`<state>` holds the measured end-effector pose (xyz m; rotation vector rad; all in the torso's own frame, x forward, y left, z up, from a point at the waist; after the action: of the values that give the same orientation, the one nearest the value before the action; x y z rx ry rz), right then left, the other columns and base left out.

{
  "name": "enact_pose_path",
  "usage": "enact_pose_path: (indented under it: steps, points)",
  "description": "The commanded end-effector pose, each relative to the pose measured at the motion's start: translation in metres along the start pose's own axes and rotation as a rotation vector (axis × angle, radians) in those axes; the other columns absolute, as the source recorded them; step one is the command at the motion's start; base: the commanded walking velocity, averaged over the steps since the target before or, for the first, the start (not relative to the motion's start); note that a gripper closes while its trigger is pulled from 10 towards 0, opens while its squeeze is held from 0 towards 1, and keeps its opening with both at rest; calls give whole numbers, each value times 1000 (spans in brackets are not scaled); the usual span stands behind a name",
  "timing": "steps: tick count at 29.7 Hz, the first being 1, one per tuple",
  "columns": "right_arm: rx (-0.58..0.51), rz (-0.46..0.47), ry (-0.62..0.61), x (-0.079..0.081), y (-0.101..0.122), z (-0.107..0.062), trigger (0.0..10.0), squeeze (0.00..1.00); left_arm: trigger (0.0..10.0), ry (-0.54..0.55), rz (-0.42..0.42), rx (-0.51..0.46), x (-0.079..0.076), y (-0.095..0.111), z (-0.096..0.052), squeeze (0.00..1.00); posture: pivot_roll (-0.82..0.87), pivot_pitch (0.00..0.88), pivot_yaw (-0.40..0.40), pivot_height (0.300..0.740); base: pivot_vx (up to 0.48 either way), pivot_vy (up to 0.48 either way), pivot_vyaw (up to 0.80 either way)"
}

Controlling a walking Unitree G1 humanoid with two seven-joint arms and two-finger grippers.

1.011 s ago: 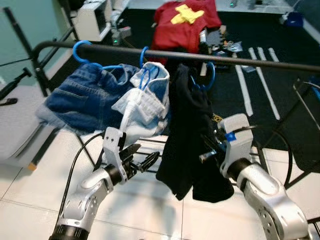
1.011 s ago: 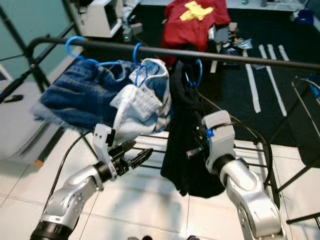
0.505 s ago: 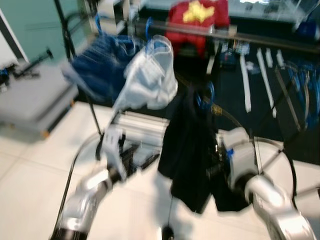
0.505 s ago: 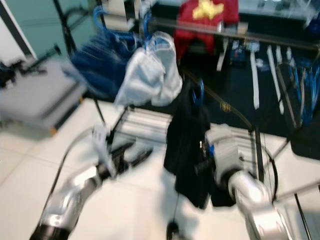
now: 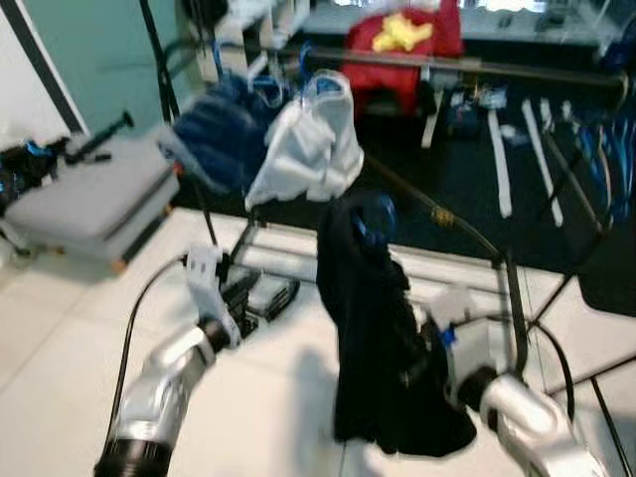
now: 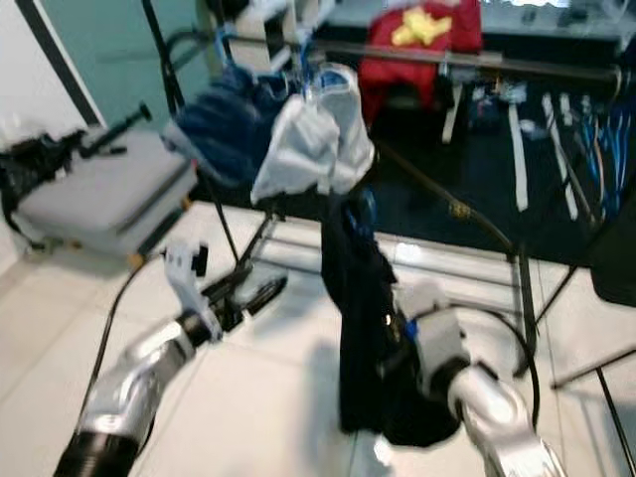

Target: Hang hanger

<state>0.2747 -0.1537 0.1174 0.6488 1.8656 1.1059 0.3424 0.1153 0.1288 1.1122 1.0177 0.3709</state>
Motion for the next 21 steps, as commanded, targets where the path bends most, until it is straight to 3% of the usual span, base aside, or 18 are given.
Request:
enact_pose_path:
  steps: [1,8,13,17,18,20,21]
  points:
    - [-71,1,18,4,10,2,10000,0,10000,31,2,6,9,-1,-5,0,-59,125,10,740,0,0,0]
    - [-127,19,43,7,18,4,10000,0,10000,19,6,11,7,-4,-4,0,-53,122,10,740,0,0,0]
    - [-258,52,105,8,44,1,10000,0,10000,11,9,-17,6,1,-4,0,-53,122,10,740,0,0,355]
    - [-391,42,191,-12,73,-20,10000,0,10000,-62,42,-93,5,36,-5,0,-53,111,11,740,0,0,800]
    - [-391,42,191,-12,73,-20,10000,0,10000,-62,42,-93,5,36,-5,0,-53,111,11,740,0,0,800]
    - [-416,10,176,-33,80,-31,10000,0,10000,-145,34,-144,-3,64,-6,0,-51,107,11,740,0,0,800]
    - [-416,10,176,-33,80,-31,10000,0,10000,-145,34,-144,-3,64,-6,0,-51,107,11,740,0,0,800]
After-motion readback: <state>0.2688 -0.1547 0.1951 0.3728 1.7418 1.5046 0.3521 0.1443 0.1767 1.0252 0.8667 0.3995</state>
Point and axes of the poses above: a point about 5 cm out from each wrist's last joint towards the gripper, its own z axis pointing out of the wrist towards the gripper, its own y axis along the axis of the wrist's last joint, x = y × z, the point moved 4 cm from there along z, pointing out of the wrist towards the gripper, and after that the axes turned 13 degrees about -z, right-handed, at the moved point
